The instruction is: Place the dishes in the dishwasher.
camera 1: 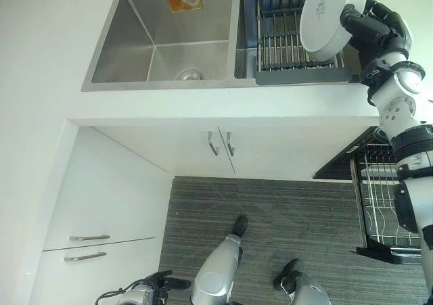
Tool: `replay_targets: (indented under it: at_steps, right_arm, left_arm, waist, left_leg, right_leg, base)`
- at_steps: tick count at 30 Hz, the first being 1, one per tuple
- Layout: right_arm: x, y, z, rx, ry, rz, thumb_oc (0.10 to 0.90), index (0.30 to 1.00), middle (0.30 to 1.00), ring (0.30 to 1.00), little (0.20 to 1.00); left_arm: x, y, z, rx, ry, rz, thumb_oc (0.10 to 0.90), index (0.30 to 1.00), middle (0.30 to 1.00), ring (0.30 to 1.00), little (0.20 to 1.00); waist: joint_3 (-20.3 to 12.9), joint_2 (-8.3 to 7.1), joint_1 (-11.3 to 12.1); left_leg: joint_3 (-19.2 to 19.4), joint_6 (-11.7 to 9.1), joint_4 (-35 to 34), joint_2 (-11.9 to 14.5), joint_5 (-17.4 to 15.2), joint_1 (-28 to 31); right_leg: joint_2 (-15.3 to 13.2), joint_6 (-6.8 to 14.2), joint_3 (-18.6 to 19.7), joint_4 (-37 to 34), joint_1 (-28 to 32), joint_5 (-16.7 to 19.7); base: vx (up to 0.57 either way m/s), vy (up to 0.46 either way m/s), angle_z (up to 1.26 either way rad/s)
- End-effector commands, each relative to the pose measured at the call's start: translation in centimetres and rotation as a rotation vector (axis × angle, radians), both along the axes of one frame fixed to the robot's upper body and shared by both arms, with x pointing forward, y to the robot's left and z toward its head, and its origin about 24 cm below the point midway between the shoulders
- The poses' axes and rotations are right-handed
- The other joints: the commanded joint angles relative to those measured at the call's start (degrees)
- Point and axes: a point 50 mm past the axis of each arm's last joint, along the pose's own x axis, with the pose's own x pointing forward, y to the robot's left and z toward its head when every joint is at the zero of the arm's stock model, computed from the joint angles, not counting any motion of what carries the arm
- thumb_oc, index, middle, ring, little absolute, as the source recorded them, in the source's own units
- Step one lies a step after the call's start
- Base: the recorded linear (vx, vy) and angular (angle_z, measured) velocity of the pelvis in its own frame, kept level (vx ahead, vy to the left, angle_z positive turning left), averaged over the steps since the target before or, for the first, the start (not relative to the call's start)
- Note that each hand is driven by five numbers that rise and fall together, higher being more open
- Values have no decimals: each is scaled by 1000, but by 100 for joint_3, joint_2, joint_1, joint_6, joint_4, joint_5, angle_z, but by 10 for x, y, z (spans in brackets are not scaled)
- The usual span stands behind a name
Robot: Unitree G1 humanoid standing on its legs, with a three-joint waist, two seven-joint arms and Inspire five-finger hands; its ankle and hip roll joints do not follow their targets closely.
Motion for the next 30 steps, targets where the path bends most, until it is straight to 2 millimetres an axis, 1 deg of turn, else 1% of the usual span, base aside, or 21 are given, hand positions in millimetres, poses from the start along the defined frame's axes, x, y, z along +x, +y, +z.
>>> replay_targets:
  at_steps: [1,2,3,4,5,6,7,10,14,15,19,20,23,24,28,29,30]
  right_arm:
    - [-29,15,77,102,-463,113,400,300,300,300,300]
    - [-30,17,77,117,-479,131,400,300,300,300,300]
    - [-34,25,80,168,-544,188,400,300,300,300,300]
    - [-36,30,81,186,-573,211,400,300,300,300,300]
    - [-43,41,83,230,-638,268,400,300,300,300,300]
    - [-47,48,83,249,-672,294,400,300,300,300,300]
    - [-50,51,82,264,-693,316,400,300,300,300,300]
    - [-66,72,78,324,-773,379,400,300,300,300,300]
    - [-79,83,70,359,-811,414,400,300,300,300,300]
    - [-82,86,66,362,-818,420,400,300,300,300,300]
    - [-90,88,58,320,-838,375,400,300,300,300,300]
    - [-94,87,50,289,-837,344,400,300,300,300,300]
    - [-95,82,32,324,-812,342,400,300,300,300,300]
    - [-95,82,31,327,-810,343,400,300,300,300,300]
    - [-100,76,6,390,-784,355,400,300,300,300,300]
    - [-101,76,5,391,-783,353,400,300,300,300,300]
    - [-102,74,3,389,-783,346,400,300,300,300,300]
  left_arm:
    - [-32,26,-2,93,116,24,800,900,900,900,900]
    - [-32,27,-3,95,117,24,800,900,900,900,900]
    - [-33,27,-3,99,117,21,800,900,900,900,900]
    - [-33,27,-3,103,119,20,800,900,900,900,900]
    - [-35,27,-3,108,122,15,800,900,900,900,900]
    - [-36,26,-4,110,125,15,800,900,900,900,900]
    - [-37,26,-4,112,128,17,800,900,900,900,900]
    - [-44,25,-7,115,155,42,800,900,900,900,900]
    - [-56,23,-10,103,172,116,800,900,900,900,900]
    - [-59,23,-11,104,170,138,800,900,900,900,900]
    - [-66,23,-12,116,178,164,800,900,900,900,900]
    - [-68,23,-13,119,187,167,800,900,900,900,900]
    - [-75,21,-15,116,202,148,800,900,900,900,900]
    - [-76,21,-15,115,204,147,800,900,900,900,900]
    - [-79,11,-19,97,203,118,800,900,900,900,900]
    - [-79,10,-19,97,200,120,800,900,900,900,900]
    - [-77,8,-20,92,193,115,800,900,900,900,900]
  waist:
    - [-361,-269,-2]
    - [-373,-279,-5]
    - [-395,-295,-20]
    - [-413,-308,-29]
    - [-458,-318,-49]
    - [-492,-327,-71]
    - [-519,-336,-82]
    - [-712,-384,-184]
    - [-988,-460,-284]
    - [-1102,-490,-314]
    - [-1374,-562,-405]
    - [-1473,-594,-479]
    - [-1603,-641,-646]
    - [-1613,-642,-648]
    - [-1711,-672,-1003]
    - [-1713,-672,-1036]
    - [-1719,-674,-1122]
  left_leg:
    - [253,-163,752,493,-1229,-204]
    - [255,-162,752,497,-1229,-197]
    - [264,-161,752,512,-1234,-184]
    - [264,-163,752,519,-1238,-174]
    - [274,-166,752,541,-1246,-139]
    - [282,-169,752,557,-1258,-113]
    - [288,-168,752,567,-1262,-92]
    - [337,-187,752,636,-1304,29]
    - [424,-220,752,736,-1365,205]
    - [461,-236,752,779,-1393,274]
    - [557,-257,752,880,-1404,367]
    - [639,-270,752,947,-1421,432]
    - [790,-303,752,1078,-1440,536]
    - [804,-307,752,1089,-1444,545]
    - [1007,-352,752,1264,-1466,704]
    - [1030,-357,752,1282,-1465,716]
    - [1070,-370,752,1317,-1460,738]
  right_leg:
    - [-213,443,674,-692,-11,120]
    - [-205,440,679,-692,-4,116]
    - [-186,435,694,-692,9,103]
    - [-179,434,703,-692,17,96]
    - [-165,427,724,-692,46,79]
    - [-155,423,741,-692,65,66]
    - [-147,417,754,-692,82,60]
    - [-85,387,842,-692,173,-11]
    - [-20,363,921,-692,295,-91]
    - [3,356,945,-692,337,-125]
    - [70,338,1010,-692,350,-151]
    - [106,333,1031,-692,370,-176]
    - [191,317,1082,-692,375,-202]
    - [200,315,1094,-692,373,-203]
    - [400,268,1387,-692,317,-221]
    - [415,266,1414,-692,311,-220]
    - [443,260,1463,-692,299,-217]
  base:
    - [-27,-52,0]
    - [-36,-76,0]
    - [-24,-58,-1]
    - [-35,-86,-3]
    - [-28,-76,-5]
    - [-29,-77,-5]
    - [-32,-67,-7]
    - [-27,-85,-12]
    - [-26,-112,-16]
    - [-44,-104,-25]
    - [-38,-118,-28]
    - [-87,-140,-37]
    - [-85,-125,-28]
    - [-75,-95,-39]
    - [-73,-78,-40]
    - [-62,-48,-63]
    - [-66,-47,-73]
